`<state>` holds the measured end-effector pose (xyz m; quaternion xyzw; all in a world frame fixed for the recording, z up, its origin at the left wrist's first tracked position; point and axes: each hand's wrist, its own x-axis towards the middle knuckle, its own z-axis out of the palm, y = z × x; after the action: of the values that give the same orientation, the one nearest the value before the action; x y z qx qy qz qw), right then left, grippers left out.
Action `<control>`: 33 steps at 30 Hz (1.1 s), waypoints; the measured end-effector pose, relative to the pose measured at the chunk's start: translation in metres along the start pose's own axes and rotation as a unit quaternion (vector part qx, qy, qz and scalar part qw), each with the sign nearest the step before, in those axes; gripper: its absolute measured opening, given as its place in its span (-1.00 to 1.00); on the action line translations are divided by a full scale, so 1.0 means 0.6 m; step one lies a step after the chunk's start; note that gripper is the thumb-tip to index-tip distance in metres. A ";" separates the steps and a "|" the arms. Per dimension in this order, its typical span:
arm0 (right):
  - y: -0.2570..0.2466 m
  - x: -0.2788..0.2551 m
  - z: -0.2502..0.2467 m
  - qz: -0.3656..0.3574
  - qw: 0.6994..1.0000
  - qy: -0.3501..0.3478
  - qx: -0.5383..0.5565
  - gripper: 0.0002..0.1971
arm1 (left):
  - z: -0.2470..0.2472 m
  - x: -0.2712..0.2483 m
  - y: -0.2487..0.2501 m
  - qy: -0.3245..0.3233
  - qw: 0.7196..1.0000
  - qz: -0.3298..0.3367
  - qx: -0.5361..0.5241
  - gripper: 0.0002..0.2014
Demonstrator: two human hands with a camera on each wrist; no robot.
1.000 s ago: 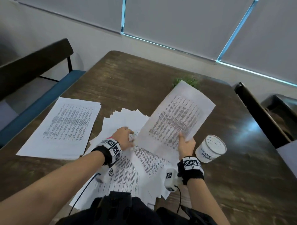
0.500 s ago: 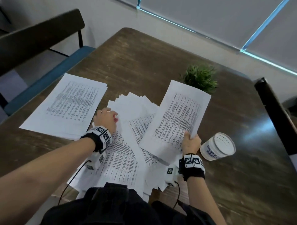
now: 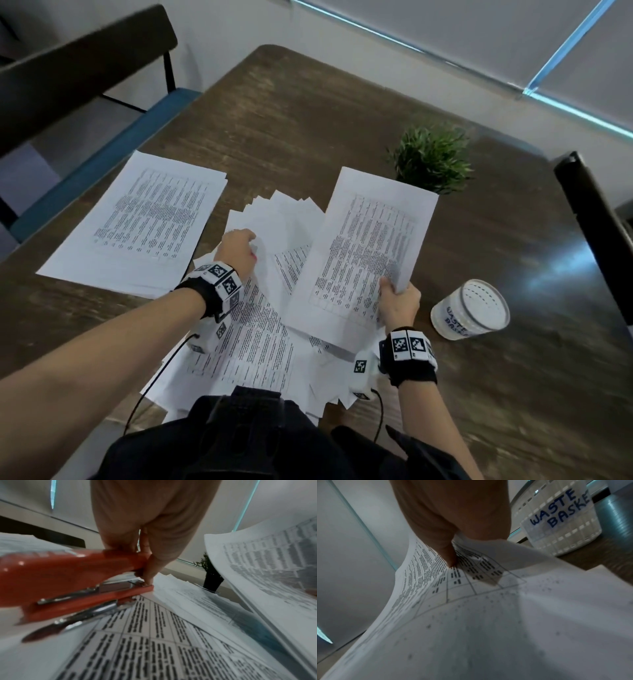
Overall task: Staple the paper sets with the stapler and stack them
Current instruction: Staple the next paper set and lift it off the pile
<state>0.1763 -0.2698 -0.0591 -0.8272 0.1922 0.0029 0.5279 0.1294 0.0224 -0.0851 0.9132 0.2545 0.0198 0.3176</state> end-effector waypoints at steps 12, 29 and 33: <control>0.004 -0.019 0.022 0.009 0.999 -0.022 0.030 -0.75 | -0.047 -0.017 0.091 0.103 0.978 0.140 -0.114 -0.69; -0.051 -0.020 -0.014 -0.064 0.995 -0.037 0.073 -0.86 | -0.052 -0.002 0.120 -0.187 0.974 -0.028 -0.123 -0.14; -0.068 -0.031 -0.004 -0.090 0.988 -0.092 0.086 -0.95 | -0.055 -0.001 0.139 -0.166 0.951 -0.006 -0.260 0.11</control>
<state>0.1718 -0.2510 -0.0190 -0.7889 0.0670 0.0151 0.6106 0.1602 -0.0147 -0.0099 0.7879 0.1901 -0.0688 0.5817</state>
